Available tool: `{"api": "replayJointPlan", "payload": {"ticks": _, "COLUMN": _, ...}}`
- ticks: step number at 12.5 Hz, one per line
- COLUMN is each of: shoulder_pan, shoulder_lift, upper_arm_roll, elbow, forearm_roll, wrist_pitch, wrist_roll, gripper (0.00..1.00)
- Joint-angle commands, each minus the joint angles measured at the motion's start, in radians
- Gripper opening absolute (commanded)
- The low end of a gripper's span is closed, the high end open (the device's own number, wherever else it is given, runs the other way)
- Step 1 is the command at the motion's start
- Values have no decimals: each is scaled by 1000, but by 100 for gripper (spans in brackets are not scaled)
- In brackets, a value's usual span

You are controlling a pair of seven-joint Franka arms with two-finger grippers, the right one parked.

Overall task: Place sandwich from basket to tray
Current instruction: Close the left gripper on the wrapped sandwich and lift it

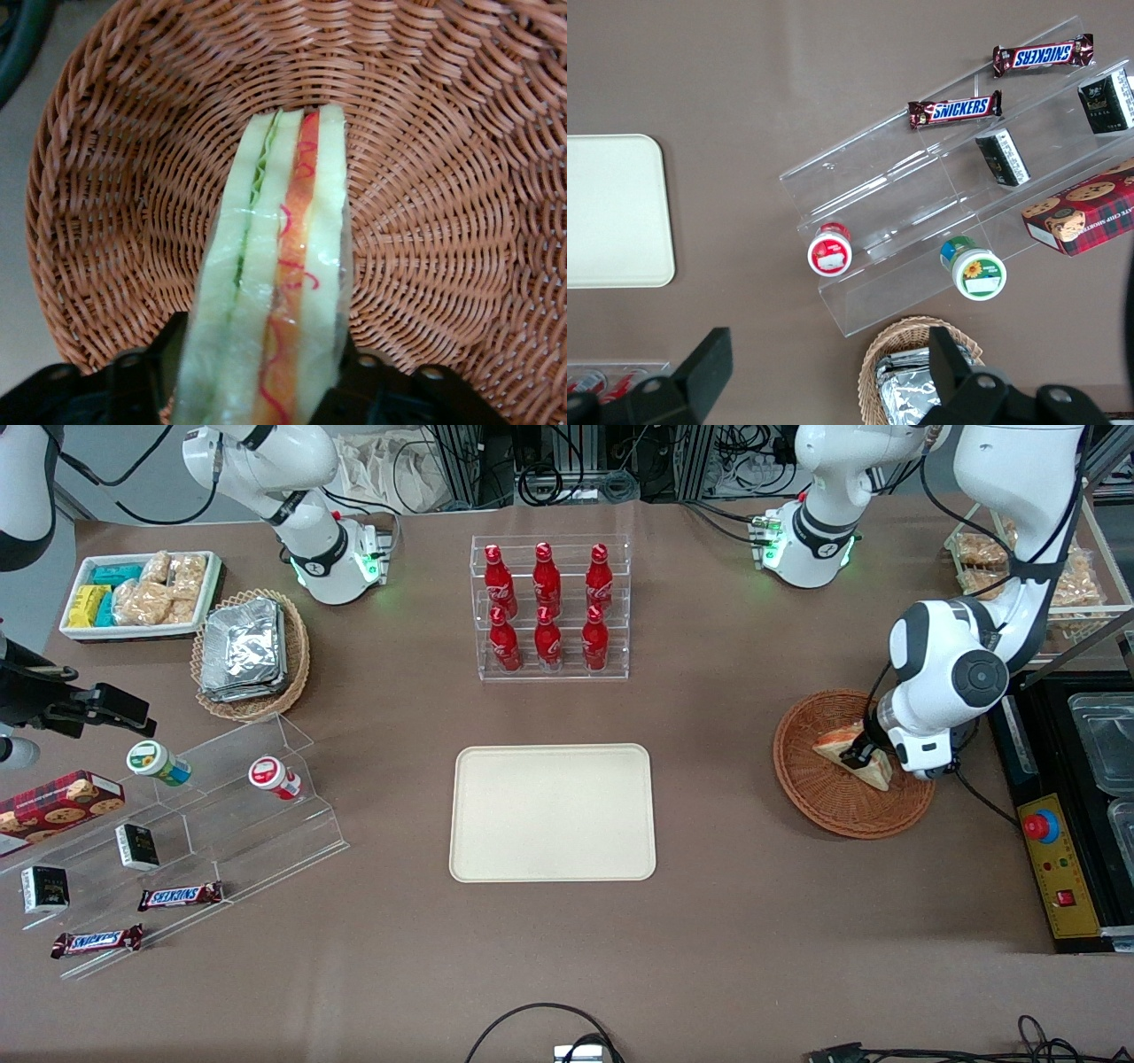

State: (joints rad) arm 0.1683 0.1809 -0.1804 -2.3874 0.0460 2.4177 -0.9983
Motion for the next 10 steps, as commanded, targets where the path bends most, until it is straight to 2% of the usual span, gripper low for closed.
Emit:
{"api": "replayJointPlan", "payload": {"ticks": 1, "shoulder_pan": 4, "shoulder_lift": -9, "upper_arm_roll": -7, "elbow": 5, "forearm_roll": 23, "wrist_pitch": 3, "wrist_roll": -8, "gripper": 0}}
{"api": "replayJointPlan", "payload": {"ticks": 4, "shoulder_pan": -6, "shoulder_lift": -34, "upper_arm_roll": -28, "elbow": 81, "forearm_roll": 23, "wrist_pitch": -132, "wrist_roll": -17, "gripper": 0}}
{"api": "replayJointPlan", "payload": {"ticks": 8, "shoulder_pan": -6, "shoulder_lift": -24, "upper_arm_roll": -148, "elbow": 322, "forearm_roll": 23, "wrist_pitch": -441, "wrist_roll": -5, "gripper": 0}}
{"api": "replayJointPlan", "payload": {"ticks": 10, "shoulder_pan": -13, "shoulder_lift": -2, "upper_arm_roll": -239, "elbow": 433, "forearm_roll": 21, "wrist_pitch": -506, "wrist_roll": -23, "gripper": 0}}
